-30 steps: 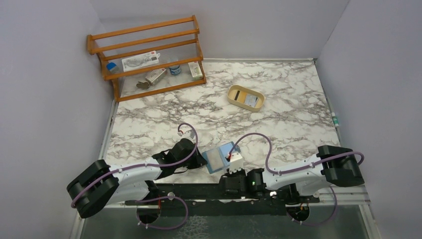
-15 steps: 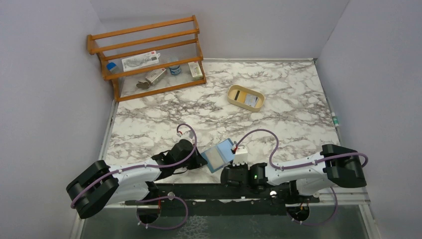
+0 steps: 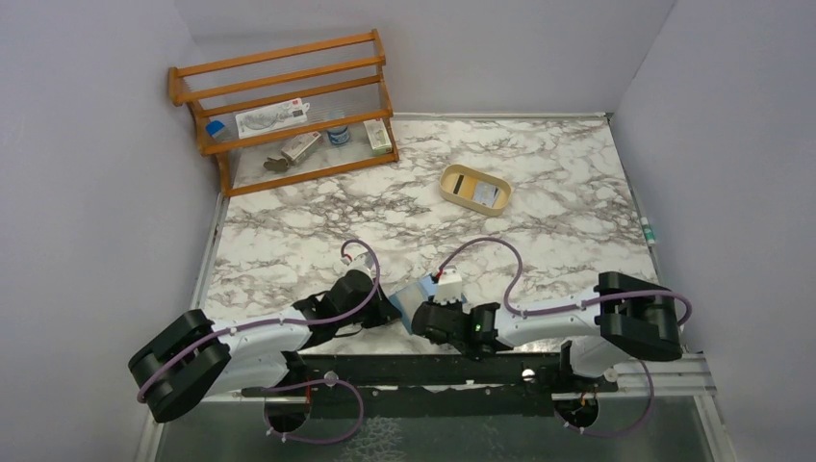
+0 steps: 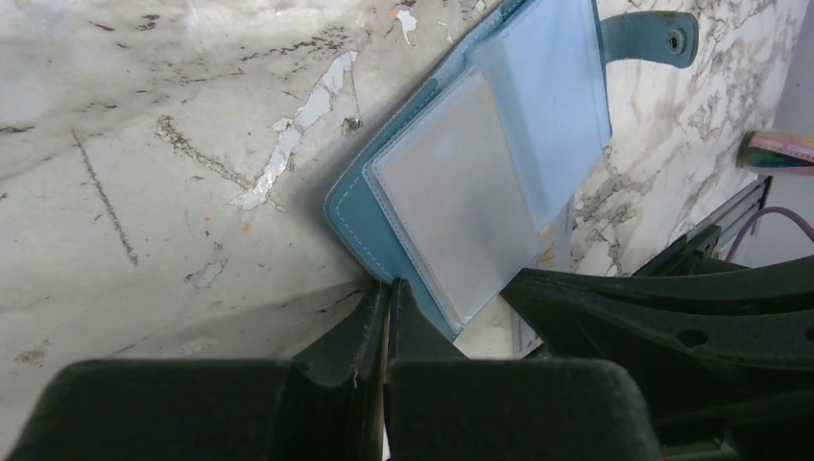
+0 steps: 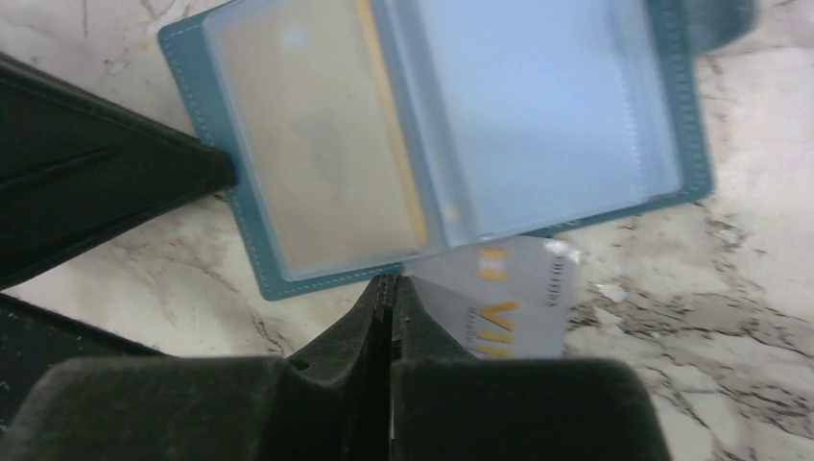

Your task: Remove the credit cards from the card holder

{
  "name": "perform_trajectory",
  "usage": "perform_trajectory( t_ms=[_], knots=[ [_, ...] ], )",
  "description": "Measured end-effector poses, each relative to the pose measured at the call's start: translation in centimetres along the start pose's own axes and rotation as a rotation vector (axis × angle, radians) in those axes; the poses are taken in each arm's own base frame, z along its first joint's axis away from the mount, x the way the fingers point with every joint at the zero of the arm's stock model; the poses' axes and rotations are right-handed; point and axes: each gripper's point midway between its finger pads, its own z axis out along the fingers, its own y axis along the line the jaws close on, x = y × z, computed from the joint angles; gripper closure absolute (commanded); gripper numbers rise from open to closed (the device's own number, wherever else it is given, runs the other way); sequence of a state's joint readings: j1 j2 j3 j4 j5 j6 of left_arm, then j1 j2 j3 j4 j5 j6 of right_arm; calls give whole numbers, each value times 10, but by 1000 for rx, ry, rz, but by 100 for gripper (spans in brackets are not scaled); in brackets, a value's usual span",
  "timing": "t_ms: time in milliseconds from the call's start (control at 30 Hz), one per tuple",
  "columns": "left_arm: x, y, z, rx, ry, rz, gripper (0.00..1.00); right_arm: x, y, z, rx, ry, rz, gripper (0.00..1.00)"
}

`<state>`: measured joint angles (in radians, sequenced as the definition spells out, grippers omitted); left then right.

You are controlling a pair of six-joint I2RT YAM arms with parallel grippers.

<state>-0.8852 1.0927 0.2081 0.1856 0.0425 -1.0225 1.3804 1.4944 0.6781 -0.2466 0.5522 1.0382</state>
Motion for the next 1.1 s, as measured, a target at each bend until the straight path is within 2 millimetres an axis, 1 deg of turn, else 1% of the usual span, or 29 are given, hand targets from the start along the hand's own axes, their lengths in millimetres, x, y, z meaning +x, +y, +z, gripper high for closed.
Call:
perform_trajectory(
  t_ms=[133, 167, 200, 233, 267, 333, 367, 400, 433, 500, 567, 667, 733, 767, 800, 833, 867, 1000, 1067, 1100],
  knots=[
    [0, -1, 1, 4, 0, -9, 100, -2, 12, 7, -21, -8, -16, 96],
    [-1, -1, 1, 3, -2, -10, 100, -3, 13, 8, -22, -9, -26, 95],
    [-1, -1, 2, 3, -3, -10, 100, -3, 14, 8, -22, -9, -36, 92],
    [-1, -1, 2, 3, -4, -10, 100, -4, 15, 8, -23, -9, -48, 88],
    [-1, -1, 2, 3, -5, -11, 100, -4, 15, 8, -23, -9, -51, 81],
    [-1, -1, 2, 3, -5, -11, 100, -6, 15, 7, -29, -13, -68, 62],
    [-1, -1, 2, 3, -5, -12, 100, -7, 16, 5, -37, -10, -73, 49],
    [-1, -2, 2, 5, -3, -13, 100, -10, 16, 3, -45, -11, -80, 44],
    [0, -2, 2, 6, -1, -13, 100, -15, 18, -1, -59, -20, -83, 38],
    [0, -2, 2, 6, 0, -14, 100, -32, 23, -15, -104, -55, -78, 32],
    [0, -2, 2, 6, -1, -14, 100, -55, 29, -35, -160, -106, -56, 26],
    [0, -2, 2, 6, -1, -14, 100, -88, 33, -65, -235, -180, 5, 24],
    [0, -2, 2, 6, -1, -14, 100, -98, 25, -76, -251, -191, 38, 24],
    [0, -2, 2, 6, -1, -14, 100, -99, 19, -78, -250, -188, 53, 23],
    [0, -2, 2, 6, -1, -14, 100, -95, 12, -77, -244, -175, 63, 23],
    [0, -2, 2, 6, -1, -13, 100, -87, 3, -73, -233, -153, 71, 23],
    [0, -2, 2, 5, -1, -14, 100, -74, -7, -69, -216, -120, 74, 23],
    [0, -2, 2, 5, -1, -14, 100, -9, -48, -55, -148, 55, 65, 23],
    [0, -2, 2, 5, -1, -15, 100, 11, -62, -56, -131, 109, 81, 23],
    [0, -1, 2, 4, -1, -17, 100, 15, -66, -58, -132, 120, 93, 23]
  ],
)
